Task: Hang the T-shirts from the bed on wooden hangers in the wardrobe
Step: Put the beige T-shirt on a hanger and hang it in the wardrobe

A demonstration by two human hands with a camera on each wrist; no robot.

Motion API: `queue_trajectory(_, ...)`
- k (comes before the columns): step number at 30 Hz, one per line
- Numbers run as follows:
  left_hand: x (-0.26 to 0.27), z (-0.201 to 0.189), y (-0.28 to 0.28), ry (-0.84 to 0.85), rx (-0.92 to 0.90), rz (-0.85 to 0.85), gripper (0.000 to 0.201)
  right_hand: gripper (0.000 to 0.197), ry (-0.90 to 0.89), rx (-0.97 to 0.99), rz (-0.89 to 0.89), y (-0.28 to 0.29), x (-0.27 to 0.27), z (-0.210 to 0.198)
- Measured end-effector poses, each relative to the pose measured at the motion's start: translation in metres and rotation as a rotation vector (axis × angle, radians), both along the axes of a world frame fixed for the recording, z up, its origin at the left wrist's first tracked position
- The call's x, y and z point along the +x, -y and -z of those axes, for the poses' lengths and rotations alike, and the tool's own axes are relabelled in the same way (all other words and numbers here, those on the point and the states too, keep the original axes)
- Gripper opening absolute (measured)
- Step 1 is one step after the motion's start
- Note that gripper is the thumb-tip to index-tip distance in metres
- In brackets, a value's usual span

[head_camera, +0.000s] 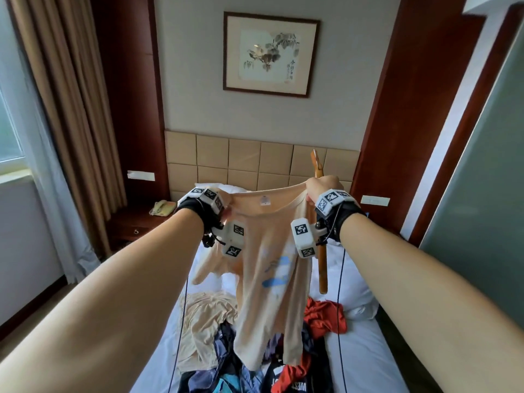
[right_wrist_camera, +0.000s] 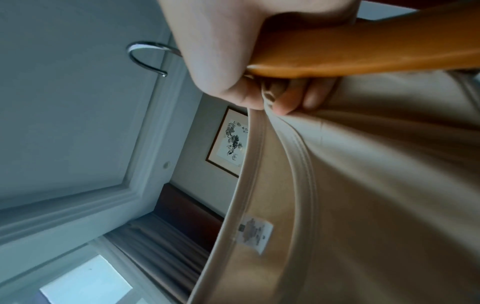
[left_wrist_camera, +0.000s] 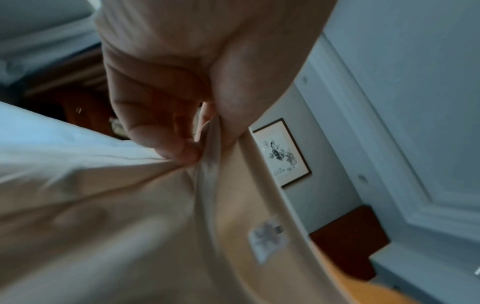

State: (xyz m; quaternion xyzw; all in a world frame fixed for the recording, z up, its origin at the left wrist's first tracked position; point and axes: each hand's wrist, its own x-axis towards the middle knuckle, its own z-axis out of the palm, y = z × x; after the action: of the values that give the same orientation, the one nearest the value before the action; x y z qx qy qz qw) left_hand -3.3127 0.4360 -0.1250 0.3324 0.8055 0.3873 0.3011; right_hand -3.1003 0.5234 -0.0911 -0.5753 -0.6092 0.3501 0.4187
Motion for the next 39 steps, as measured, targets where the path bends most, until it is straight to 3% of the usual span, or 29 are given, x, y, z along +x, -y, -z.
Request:
queue_trajectory(1, -0.005, 0.003, -0.002, 0.125, 0.067, 0.024, 0.023, 0.026, 0.01, 0.001, 0.006, 0.001, -0.001, 0.001)
queue_trajectory(5, -0.011, -0.002, 0.008, 0.343, 0.168, 0.09, 0.024, 0.02, 0.08, 0.001, -0.011, 0.008, 0.001, 0.004)
queue_trajectory(11, -0.023, -0.013, 0.015, 0.454, 0.221, 0.088, 0.033, 0.018, 0.226, 0.011, 0.04, 0.015, 0.002, 0.01)
queue_trajectory(15, -0.022, -0.022, 0.025, 0.615, 0.202, 0.129, 0.041, 0.013, 0.343, -0.016, 0.077, 0.014, 0.003, 0.013)
queue_trajectory(20, -0.028, -0.034, 0.023, 0.549, 0.21, 0.069, 0.018, 0.015, 0.377, -0.035, 0.04, 0.007, 0.004, 0.021)
queue_trajectory(24, -0.024, -0.034, 0.019, 0.582, 0.258, 0.022, 0.03, 0.037, 0.385, -0.097, -0.003, -0.014, -0.001, 0.028)
queue_trajectory(30, -0.02, -0.041, 0.01, 0.537, 0.369, -0.041, 0.023, 0.045, 0.396, -0.187, -0.197, -0.017, 0.006, 0.022)
queue_trajectory(32, -0.02, -0.041, 0.008, 0.537, 0.401, -0.069, 0.022, 0.036, 0.305, -0.182, -0.271, -0.029, 0.004, 0.026)
queue_trajectory(35, -0.019, -0.037, 0.007, 0.511, 0.419, -0.046, 0.036, 0.047, 0.128, -0.12, -0.236, -0.033, 0.004, 0.028)
queue_trajectory(37, -0.018, -0.037, 0.003, 0.454, 0.411, -0.043, 0.045, 0.035, 0.03, -0.057, -0.207, -0.02, 0.006, 0.022)
queue_trajectory(39, -0.017, -0.037, 0.0, 0.433, 0.434, -0.072, 0.029, 0.024, -0.08, -0.033, -0.217, -0.013, 0.009, 0.02)
